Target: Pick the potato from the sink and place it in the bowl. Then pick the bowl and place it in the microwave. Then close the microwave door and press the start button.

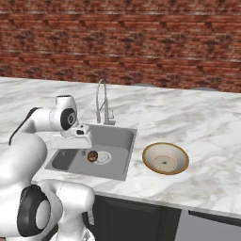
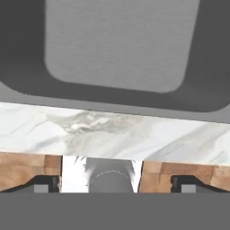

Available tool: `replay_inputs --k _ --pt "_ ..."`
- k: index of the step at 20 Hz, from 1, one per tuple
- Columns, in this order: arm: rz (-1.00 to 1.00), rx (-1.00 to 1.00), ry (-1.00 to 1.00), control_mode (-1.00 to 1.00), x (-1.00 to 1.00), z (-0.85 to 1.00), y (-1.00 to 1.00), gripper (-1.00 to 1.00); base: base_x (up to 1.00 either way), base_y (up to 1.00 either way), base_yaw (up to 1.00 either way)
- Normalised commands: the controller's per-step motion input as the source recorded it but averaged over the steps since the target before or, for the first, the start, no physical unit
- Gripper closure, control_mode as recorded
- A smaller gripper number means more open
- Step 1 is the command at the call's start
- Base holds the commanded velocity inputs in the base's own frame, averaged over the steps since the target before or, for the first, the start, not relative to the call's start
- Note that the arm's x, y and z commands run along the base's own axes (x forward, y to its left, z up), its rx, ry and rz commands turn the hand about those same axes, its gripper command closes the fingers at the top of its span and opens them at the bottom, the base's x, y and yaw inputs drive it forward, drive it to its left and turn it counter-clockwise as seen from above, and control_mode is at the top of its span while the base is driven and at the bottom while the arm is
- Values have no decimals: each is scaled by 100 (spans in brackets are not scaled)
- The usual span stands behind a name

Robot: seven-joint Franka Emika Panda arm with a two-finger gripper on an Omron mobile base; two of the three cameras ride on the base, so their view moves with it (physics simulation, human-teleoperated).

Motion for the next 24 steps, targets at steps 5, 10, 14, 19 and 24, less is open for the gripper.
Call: replay_inputs --k 5,10,14,19,24 --pt "0 -1 1 -100 54 -59 0 -100 0 0 0" --pt "0 0 2 -100 66 -41 0 -100 0 0 0" --pt "0 1 0 -100 57 -32 0 -100 0 0 0" --pt "0 1 0 -100 51 -32 1 -100 0 0 0" --pt "0 0 0 -100 49 -41 10 -100 0 0 0"
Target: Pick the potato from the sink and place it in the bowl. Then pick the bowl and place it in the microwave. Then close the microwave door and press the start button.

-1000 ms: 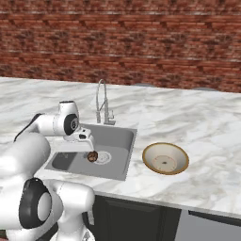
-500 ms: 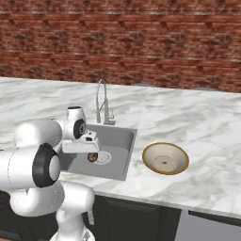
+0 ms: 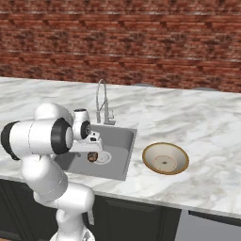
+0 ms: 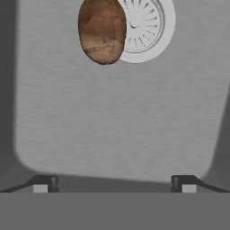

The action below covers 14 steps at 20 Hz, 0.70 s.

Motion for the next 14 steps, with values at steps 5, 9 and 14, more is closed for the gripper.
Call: replay_inputs --k 5,9,14 --pt "0 0 -1 -100 31 -40 25 -100 0 0 0" --pt "0 0 0 -100 43 -37 11 -100 0 0 0" --pt "0 0 0 -100 42 -32 3 -100 0 0 0"
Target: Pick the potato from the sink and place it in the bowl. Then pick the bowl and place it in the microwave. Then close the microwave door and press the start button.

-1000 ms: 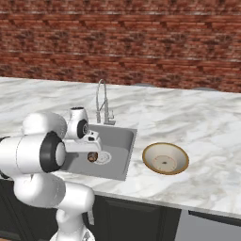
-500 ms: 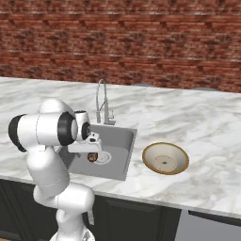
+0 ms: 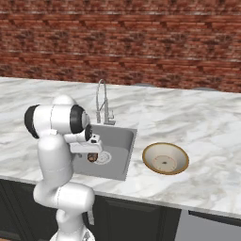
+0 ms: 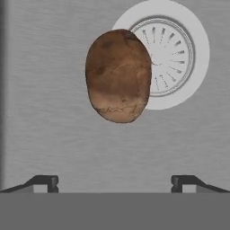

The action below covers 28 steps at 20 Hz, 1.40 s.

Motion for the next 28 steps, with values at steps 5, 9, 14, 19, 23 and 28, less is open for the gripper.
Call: replay_inputs --k 5,9,14,19,23,28 --pt "0 0 0 -100 39 -25 0 -100 0 0 0" --pt "0 0 0 -100 34 -22 0 -100 0 0 0" --pt "0 0 0 -100 41 -29 0 -100 0 0 0" --pt "0 0 0 -100 25 -29 0 -100 0 0 0" --pt "0 0 0 -100 -1 -22 0 100 0 0 0" --pt "0 2 -5 -100 -42 2 0 100 0 0 0"
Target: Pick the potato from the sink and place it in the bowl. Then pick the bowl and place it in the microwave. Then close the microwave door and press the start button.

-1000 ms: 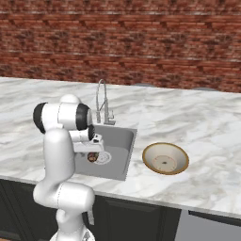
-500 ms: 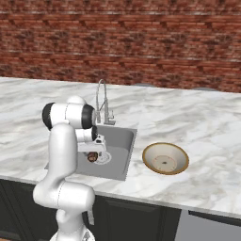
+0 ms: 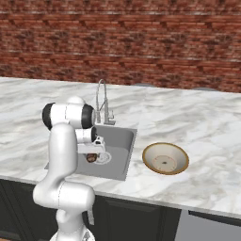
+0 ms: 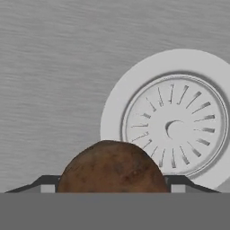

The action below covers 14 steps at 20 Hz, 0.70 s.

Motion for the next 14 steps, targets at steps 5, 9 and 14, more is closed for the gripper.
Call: replay_inputs --k 5,9,14 --pt "0 7 -10 -100 -64 45 0 100 0 0 0" --pt "0 6 -11 -100 -68 99 -1 100 0 0 0" --pt "-3 7 -3 -100 -44 100 -15 100 0 0 0"
